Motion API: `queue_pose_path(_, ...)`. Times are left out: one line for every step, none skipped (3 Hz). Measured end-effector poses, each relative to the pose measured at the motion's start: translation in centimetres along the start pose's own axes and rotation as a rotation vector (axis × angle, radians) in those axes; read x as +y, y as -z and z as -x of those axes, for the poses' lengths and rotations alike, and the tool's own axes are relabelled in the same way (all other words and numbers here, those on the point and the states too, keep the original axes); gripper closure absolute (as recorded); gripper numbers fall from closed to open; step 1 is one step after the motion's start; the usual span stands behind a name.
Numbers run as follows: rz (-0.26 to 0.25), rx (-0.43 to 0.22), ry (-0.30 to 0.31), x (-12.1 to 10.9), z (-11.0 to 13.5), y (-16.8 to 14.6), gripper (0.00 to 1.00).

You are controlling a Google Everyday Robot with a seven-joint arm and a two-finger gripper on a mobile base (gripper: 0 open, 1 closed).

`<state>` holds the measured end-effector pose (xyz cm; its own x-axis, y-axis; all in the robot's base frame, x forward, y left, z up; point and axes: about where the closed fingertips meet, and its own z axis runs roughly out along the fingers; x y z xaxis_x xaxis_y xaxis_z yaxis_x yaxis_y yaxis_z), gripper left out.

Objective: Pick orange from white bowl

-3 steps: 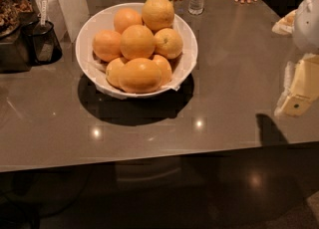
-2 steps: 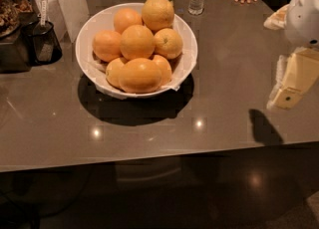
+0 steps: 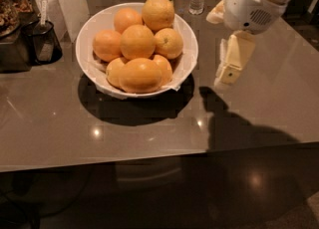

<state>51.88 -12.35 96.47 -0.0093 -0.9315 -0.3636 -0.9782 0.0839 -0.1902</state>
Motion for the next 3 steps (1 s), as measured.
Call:
queue_pose_path(-0.005, -0.002, 0.000, -0.2, 0.1, -0.1, 0.00)
queue_pose_path(-0.002, -0.048, 0.019, -0.4, 1.5, -1.2, 0.00)
queue_pose_path(0.022, -0.104, 0.094, -1.9, 5.2, -2.8, 0.00)
